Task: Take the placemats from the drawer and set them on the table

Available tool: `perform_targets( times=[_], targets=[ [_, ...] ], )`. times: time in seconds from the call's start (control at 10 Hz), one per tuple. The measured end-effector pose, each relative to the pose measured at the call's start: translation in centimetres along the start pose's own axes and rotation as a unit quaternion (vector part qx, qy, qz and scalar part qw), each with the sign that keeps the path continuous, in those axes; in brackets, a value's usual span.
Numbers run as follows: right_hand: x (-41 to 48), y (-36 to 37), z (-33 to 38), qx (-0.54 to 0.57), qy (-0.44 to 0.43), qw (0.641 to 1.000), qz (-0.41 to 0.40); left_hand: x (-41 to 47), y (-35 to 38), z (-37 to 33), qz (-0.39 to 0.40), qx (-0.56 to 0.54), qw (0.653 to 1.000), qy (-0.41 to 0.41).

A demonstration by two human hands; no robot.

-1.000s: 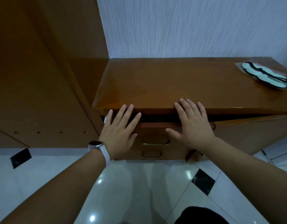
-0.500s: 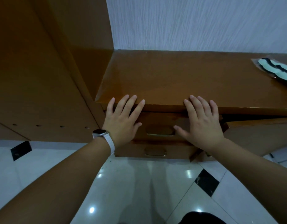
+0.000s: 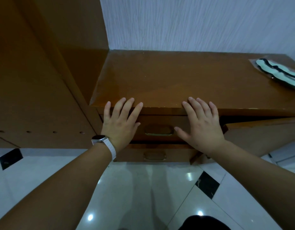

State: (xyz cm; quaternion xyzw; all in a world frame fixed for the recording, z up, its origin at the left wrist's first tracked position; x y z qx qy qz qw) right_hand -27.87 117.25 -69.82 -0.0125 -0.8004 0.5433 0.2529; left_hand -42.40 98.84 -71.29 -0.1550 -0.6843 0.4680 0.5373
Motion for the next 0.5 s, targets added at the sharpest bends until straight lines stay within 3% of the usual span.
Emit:
perform_targets(
  times=[0.3, 0.5],
  targets=[
    [0.1, -1.4, -0.2, 0.030, -0.021, 0.996, 0.075, 0.7, -2.5, -0.8, 0.113, -0.077, 0.989, -0.064],
    [0.5, -5.1, -0.4, 0.089, -0.033, 0.975, 0.200, 1.2, -8.1, -1.1, 0.177, -0.150, 0.969, -0.080]
  ],
)
Point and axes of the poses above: each hand's wrist, its own x-axis towards the middle knuckle, its own y-axis out of the palm, z = x × y, the point moved 7 cm from there along x, towards the middle knuckle, and after that the axes turned 13 degrees about -x, right-handed, at the moved point
